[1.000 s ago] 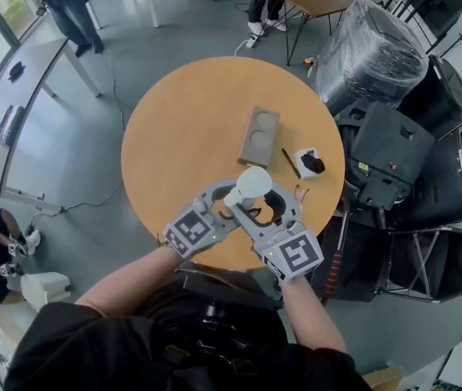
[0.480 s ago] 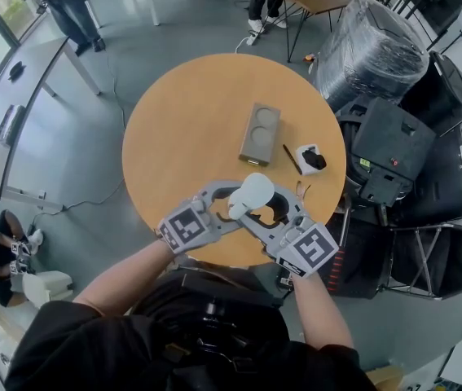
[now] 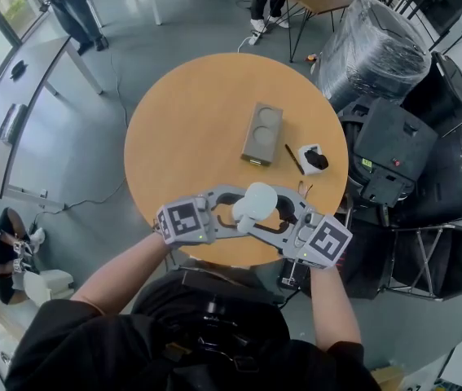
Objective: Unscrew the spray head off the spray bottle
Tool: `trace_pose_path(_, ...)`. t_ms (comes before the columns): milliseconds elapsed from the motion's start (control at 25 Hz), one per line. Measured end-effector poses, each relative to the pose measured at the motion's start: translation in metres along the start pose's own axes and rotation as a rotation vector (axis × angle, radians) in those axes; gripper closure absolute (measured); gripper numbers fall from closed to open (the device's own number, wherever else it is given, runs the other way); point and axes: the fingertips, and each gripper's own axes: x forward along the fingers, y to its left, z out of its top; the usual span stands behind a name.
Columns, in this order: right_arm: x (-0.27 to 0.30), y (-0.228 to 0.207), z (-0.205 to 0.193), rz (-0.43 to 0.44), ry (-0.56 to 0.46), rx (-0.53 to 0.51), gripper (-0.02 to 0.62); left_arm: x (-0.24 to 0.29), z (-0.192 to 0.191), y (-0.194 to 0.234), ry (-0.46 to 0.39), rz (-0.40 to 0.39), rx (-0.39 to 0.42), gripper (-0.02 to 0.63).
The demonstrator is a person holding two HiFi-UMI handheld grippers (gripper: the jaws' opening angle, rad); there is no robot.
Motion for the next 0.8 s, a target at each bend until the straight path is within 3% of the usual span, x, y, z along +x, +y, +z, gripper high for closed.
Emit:
trace_pose_path(120,0.005,-0.005,-0.01,-0.069,0.075,-0.035,0.267,-0.003,0.001,0.02,-0.019,0.123,-0.025,0.301)
trace_pose_path(200,0.009,-0.012,-0.01,-0.137,0.067,-0.036,0.224,-0.006,0.0,0.035,-0.025,0.214,-0.035,0.301)
trace_pose_path(440,0.009,-0.043,-0.002,-0.429,0.002,-0.061,0.224,-0.002,-0.003,0.062,-0.007,0.402,-0.047,0.301)
trace_pose_path(640,0.017,-0.054,-0.002,-0.567,0.039,-0.052,0.224,-0.01,-0.006,0.078,0.02,0.533,-0.033,0.301)
trace_pose_path(800,0.016,-0.067,-0.004,-0.675,0.018,-0.03,0.251,-0.01,-0.005,0.081,0.024,0.577,-0.018,0.301)
